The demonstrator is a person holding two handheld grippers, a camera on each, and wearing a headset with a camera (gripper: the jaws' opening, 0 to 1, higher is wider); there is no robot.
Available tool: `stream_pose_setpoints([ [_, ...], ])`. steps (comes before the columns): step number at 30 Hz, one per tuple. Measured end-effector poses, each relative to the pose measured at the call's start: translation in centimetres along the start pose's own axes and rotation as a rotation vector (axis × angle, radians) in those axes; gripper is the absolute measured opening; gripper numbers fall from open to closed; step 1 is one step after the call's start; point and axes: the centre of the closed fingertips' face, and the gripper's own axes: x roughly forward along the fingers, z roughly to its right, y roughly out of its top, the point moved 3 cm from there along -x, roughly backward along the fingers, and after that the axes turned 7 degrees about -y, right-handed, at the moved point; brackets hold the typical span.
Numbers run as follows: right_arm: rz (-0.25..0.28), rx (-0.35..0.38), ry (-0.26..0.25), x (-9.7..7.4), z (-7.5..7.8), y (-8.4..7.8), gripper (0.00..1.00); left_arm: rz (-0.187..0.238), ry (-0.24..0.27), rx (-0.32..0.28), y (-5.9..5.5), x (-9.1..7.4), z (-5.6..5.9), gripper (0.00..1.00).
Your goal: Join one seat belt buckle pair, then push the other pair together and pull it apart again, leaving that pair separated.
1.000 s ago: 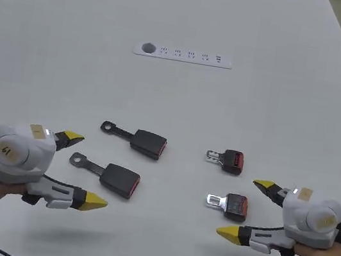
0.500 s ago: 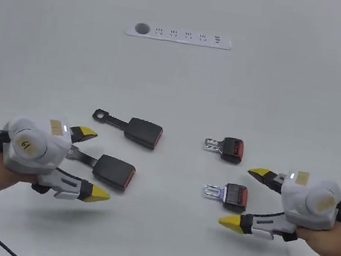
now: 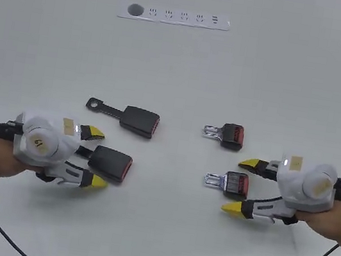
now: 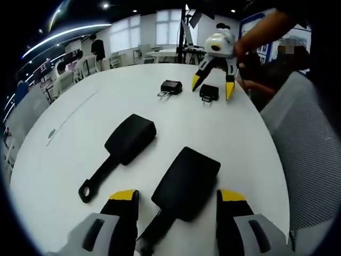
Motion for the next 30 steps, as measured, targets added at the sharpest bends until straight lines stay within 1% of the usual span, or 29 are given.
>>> stream_pose_setpoints([
  [1, 0.000, 0.001, 0.001, 0.1, 0.2, 0.0, 0.61, 0.000, 0.003, 0.032, 0.1, 0.1, -0.2, 0.60],
  [2, 0.001, 0.002, 0.003, 0.0, 0.2, 0.0, 0.60, 0.005, -0.008, 0.023, 0.3, 0.1, -0.3, 0.60],
  [5, 0.002, -0.001, 0.017, 0.0, 0.1, -0.1, 0.52, 0.004, -0.015, 0.036, 0.3, 0.0, -0.5, 0.54],
  [6, 0.002, -0.016, 0.023, 0.0, 0.1, -0.1, 0.51, -0.001, -0.023, 0.046, 0.3, 0.0, -0.5, 0.50],
  [7, 0.001, -0.020, 0.025, 0.0, 0.1, -0.1, 0.49, -0.001, -0.030, 0.055, 0.4, 0.0, -0.4, 0.48],
  [10, 0.002, -0.028, 0.028, -0.1, 0.2, -0.2, 0.44, -0.005, -0.021, 0.050, 0.3, -0.3, -0.4, 0.43],
  [11, 0.001, -0.028, 0.028, -0.1, 0.3, -0.2, 0.43, -0.011, -0.028, 0.052, 0.3, -0.5, -0.2, 0.40],
  [12, 0.001, -0.025, 0.028, -0.1, 0.4, -0.2, 0.41, -0.018, -0.026, 0.058, 0.4, -0.7, 0.0, 0.37],
  [13, 0.000, -0.027, 0.029, -0.1, 0.5, -0.2, 0.40, -0.019, -0.023, 0.044, 0.4, -0.8, 0.0, 0.36],
  [18, 0.001, -0.046, 0.051, -0.1, 0.2, -0.1, 0.38, -0.028, -0.018, 0.068, 0.6, -0.9, 0.3, 0.35],
  [19, 0.000, -0.055, 0.055, -0.1, 0.2, 0.0, 0.38, -0.031, -0.021, 0.071, 0.5, -0.8, 0.1, 0.35],
  [25, 0.004, -0.049, 0.063, -0.3, 0.0, 0.2, 0.37, -0.046, -0.033, 0.087, 0.3, -0.7, -0.1, 0.35],
  [28, 0.011, -0.033, 0.070, -0.3, 0.0, 0.4, 0.37, -0.057, -0.038, 0.092, 0.4, -0.6, -0.1, 0.35],
  [30, 0.012, -0.035, 0.071, -0.2, -0.1, 0.6, 0.37, -0.061, -0.039, 0.092, 0.5, -0.5, 0.0, 0.35],
])
